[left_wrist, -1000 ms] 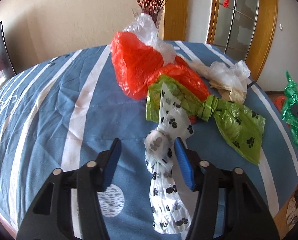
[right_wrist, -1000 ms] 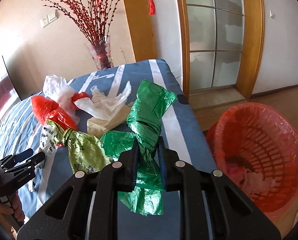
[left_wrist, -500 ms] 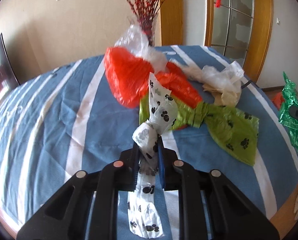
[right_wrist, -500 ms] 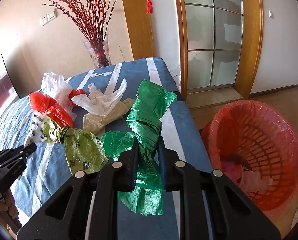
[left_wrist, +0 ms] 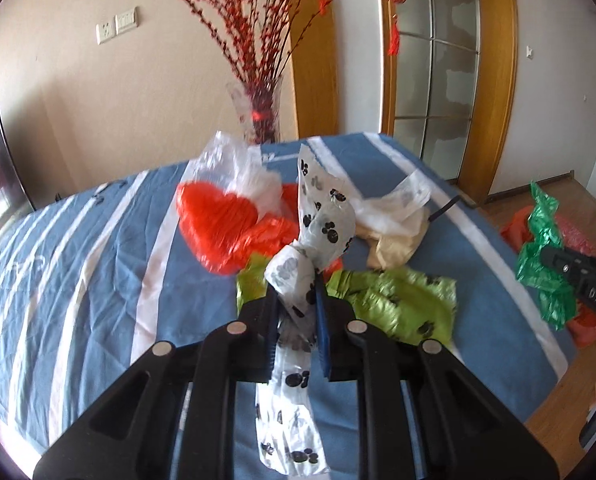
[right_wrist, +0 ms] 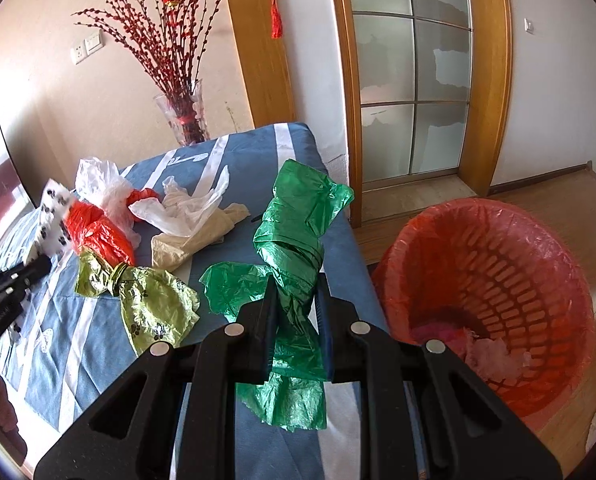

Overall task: Collect trash
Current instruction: 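Carry the green and white paw-print bags over the red basket and release both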

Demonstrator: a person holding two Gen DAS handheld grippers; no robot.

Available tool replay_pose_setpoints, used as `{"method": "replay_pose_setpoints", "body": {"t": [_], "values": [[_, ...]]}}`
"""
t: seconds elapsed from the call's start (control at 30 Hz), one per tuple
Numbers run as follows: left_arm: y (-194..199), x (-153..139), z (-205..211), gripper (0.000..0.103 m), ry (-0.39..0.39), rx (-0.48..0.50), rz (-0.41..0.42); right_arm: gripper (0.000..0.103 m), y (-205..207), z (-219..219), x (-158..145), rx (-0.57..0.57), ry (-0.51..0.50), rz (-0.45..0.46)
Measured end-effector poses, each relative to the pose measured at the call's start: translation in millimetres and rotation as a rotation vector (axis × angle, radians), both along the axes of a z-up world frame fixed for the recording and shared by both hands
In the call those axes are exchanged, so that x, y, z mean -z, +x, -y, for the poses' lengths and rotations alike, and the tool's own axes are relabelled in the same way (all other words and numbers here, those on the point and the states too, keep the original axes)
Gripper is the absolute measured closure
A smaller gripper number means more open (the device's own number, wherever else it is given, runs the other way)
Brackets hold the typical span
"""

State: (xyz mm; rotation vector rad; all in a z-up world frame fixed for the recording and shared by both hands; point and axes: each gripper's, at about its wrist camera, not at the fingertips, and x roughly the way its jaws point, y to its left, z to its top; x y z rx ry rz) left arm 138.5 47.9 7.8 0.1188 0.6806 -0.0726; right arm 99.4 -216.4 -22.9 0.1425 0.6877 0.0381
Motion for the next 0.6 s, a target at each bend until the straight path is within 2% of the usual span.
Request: {"method": "replay_pose_setpoints", "body": {"t": [0.23, 0.6], "values": [[0, -15, 32, 0.086, 0.023, 0.057, 0.042, 0.084, -6, 16, -4, 0.029, 0.009, 0.017], [1, -19, 94, 0.086, 0.028, 0.163, 0.052, 0.084, -19, 57, -6, 0.103, 0.020, 0.027]]}}
